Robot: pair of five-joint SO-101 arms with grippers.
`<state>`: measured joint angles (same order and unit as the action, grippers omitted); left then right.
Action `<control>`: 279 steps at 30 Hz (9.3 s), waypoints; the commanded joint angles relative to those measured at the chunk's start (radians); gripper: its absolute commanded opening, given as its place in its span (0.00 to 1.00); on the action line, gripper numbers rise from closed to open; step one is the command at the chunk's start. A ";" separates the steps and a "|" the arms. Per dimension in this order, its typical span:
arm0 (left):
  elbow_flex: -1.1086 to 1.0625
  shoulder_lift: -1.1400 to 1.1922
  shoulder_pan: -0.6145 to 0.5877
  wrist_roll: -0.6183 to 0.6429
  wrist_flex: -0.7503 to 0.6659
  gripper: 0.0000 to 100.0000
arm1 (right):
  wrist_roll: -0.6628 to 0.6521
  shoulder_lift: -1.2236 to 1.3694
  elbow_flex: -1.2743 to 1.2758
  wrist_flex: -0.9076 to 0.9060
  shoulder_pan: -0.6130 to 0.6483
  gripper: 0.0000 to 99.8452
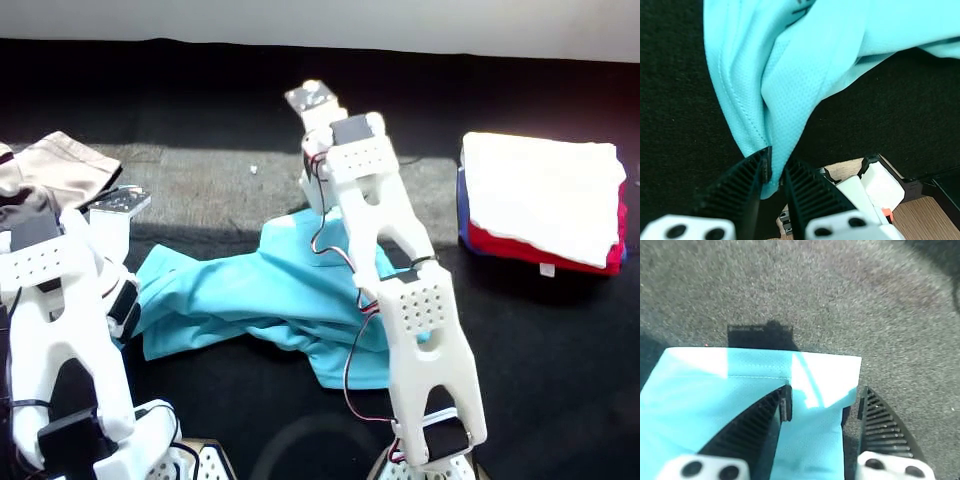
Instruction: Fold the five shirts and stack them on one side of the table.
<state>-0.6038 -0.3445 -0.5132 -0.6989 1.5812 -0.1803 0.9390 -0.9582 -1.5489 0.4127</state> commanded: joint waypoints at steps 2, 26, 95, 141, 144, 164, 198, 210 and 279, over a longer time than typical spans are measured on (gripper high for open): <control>0.007 -0.018 0.005 -0.002 -0.006 0.01 | 0.003 0.061 -0.068 0.008 -0.007 0.22; 0.159 -0.022 0.113 0.249 -0.011 0.01 | 0.009 -0.059 -0.611 -0.217 -0.150 0.01; 1.184 -0.444 0.277 0.459 0.172 0.01 | -0.077 -1.247 -0.676 -0.101 -0.378 0.01; 1.478 0.667 0.278 0.457 -0.186 0.01 | -0.077 -0.308 -0.308 0.484 -0.246 0.01; 1.504 0.769 0.277 0.456 -0.138 0.01 | -0.077 -0.239 -0.315 0.426 -0.237 0.01; 1.509 1.096 0.302 0.457 -0.032 0.01 | -0.080 0.010 -0.380 0.257 -0.251 0.01; 0.858 0.628 0.348 0.232 0.193 0.01 | -0.074 -0.596 0.334 -0.182 -0.369 0.01; 0.671 0.642 0.383 0.175 0.193 0.01 | -0.083 -1.181 1.144 0.048 -0.380 0.01; 1.799 1.463 0.240 0.571 -0.051 0.01 | -0.077 -0.053 0.220 0.364 -0.311 0.01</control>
<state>1.0518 1.0840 -0.2340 -0.1726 1.5474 -0.2708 0.8163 -0.5669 -1.1838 0.1320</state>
